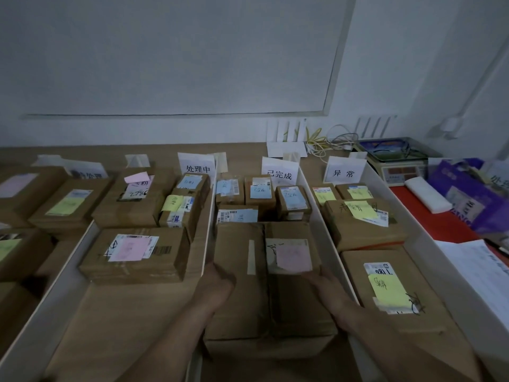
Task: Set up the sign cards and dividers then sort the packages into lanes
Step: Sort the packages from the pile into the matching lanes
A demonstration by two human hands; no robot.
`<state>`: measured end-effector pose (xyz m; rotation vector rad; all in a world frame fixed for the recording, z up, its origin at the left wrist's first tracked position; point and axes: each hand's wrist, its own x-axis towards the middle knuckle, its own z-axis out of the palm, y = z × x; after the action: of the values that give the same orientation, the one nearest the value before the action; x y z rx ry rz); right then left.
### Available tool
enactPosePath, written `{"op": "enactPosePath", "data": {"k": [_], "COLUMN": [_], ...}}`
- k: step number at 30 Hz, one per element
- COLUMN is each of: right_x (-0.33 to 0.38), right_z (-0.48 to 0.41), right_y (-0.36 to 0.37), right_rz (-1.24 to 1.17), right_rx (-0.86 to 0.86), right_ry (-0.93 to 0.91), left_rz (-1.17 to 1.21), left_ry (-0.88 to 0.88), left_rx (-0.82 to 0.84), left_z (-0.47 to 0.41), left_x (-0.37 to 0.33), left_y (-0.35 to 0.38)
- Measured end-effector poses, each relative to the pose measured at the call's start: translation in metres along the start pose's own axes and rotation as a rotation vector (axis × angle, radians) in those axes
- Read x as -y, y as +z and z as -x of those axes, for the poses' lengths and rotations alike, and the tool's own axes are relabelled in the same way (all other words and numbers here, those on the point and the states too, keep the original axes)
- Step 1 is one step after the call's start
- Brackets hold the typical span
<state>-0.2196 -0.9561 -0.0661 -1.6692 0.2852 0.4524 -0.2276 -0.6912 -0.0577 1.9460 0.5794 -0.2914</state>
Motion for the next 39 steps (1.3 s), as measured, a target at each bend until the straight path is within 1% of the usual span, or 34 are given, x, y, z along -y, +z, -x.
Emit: {"op": "enactPosePath", "data": {"k": [3,7,10,20,24,27,31,39], "right_x": [0.005,0.007,0.005,0.012,0.012,0.012,0.013,0.021], "right_z": [-0.005,-0.013,-0.020,-0.040,-0.043,-0.043,-0.040,-0.021], "right_y": [0.006,0.010,0.010,0.011,0.009,0.008,0.005,0.003], "right_rz": [0.005,0.024,0.031,0.012,0.066,0.076,0.114,0.401], "right_rx": [0.000,0.000,0.002,-0.027,-0.005,-0.019,-0.037,-0.095], "right_ry": [-0.003,-0.030,-0.043,-0.062,-0.054,-0.052,-0.092,-0.293], "left_rz": [-0.112,-0.331,-0.399,-0.409,-0.398,-0.400,-0.410,-0.353], "left_ry": [0.026,0.053,0.058,0.081,0.079,0.082,0.104,0.230], "left_rx": [-0.022,-0.019,-0.021,-0.025,-0.046,-0.049,-0.068,-0.133], "left_z": [-0.009,-0.013,-0.015,-0.025,-0.027,-0.026,-0.019,0.009], "left_x": [-0.003,-0.012,-0.016,-0.022,-0.022,-0.022,-0.025,-0.033], "left_y": [0.001,0.003,0.004,0.001,0.000,-0.001,-0.002,0.001]}}
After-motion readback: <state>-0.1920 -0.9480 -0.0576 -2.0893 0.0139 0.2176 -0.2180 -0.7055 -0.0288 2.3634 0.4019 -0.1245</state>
